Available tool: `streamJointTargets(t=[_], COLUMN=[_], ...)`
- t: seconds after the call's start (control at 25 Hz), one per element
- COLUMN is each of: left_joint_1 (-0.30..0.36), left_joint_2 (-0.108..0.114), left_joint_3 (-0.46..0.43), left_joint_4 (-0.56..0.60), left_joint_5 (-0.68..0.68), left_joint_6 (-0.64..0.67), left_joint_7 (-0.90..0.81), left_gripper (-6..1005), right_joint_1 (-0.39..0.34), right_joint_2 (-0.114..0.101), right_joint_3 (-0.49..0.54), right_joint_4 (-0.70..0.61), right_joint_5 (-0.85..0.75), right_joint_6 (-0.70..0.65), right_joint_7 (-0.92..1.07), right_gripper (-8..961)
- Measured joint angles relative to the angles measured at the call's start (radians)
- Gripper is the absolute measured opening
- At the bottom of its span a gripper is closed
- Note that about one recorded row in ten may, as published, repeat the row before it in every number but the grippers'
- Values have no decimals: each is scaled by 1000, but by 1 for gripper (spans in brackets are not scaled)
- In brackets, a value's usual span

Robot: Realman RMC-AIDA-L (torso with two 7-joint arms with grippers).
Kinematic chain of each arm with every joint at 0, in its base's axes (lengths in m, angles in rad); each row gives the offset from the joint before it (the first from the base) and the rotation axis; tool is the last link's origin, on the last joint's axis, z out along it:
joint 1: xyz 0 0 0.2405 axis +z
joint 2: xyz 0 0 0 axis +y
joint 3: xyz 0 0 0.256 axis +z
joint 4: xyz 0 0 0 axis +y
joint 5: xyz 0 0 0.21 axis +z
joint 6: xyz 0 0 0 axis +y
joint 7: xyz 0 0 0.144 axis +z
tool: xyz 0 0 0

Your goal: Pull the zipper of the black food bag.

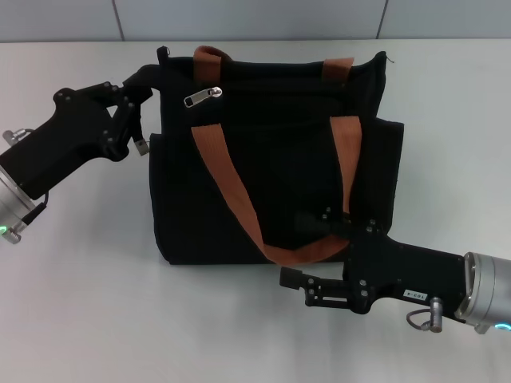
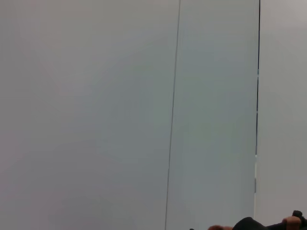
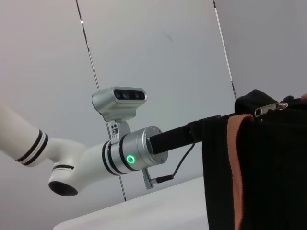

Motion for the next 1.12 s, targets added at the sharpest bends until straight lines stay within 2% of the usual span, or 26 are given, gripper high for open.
streamJointTargets(t=[0.2,0.44,0.52,0.56,0.64,0.68,0.72,0.76,0.8,0.84,0.88,0.92,1.12], left_joint_1=[3,5,2,2,-4,-9,-17,-17,-23,-27,-31,-41,-67], left_joint_2=[0,0,0,0,-3,-5,-6,-6,-6,-6,-6,-6,-6], left_joint_3=[-3,-11,-10,-10,-6,-6,-9,-9,-10,-10,-10,-10,-10], left_joint_4=[-23,-45,-48,-48,-54,-64,-80,-80,-88,-92,-98,-110,-118], left_joint_5=[-1,-1,-7,-7,-11,-13,-19,-19,-23,-27,-31,-38,-44], left_joint_6=[0,3,21,21,43,58,77,77,86,90,92,92,122], left_joint_7=[-6,-37,-99,-99,-124,-129,-134,-134,-139,-144,-147,-153,-224], left_gripper=[23,23,23,23,23,23,23,23,23,23,23,23,24], right_joint_1=[0,-4,-1,-1,13,24,51,51,86,86,111,161,229], right_joint_2=[0,-6,-9,-9,-10,-10,-11,-11,-12,-12,-12,-12,-7], right_joint_3=[5,53,104,104,163,198,263,263,303,303,306,291,200], right_joint_4=[11,11,-45,-45,-98,-120,-156,-156,-175,-175,-176,-175,-165], right_joint_5=[0,0,0,0,0,0,3,3,17,17,25,31,33], right_joint_6=[-11,-121,-234,-234,-298,-310,-302,-302,-264,-264,-245,-215,-129], right_joint_7=[0,71,257,257,439,544,769,769,984,984,1065,1167,1197], right_gripper=[836,836,836,836,836,836,836,836,836,836,836,836,836])
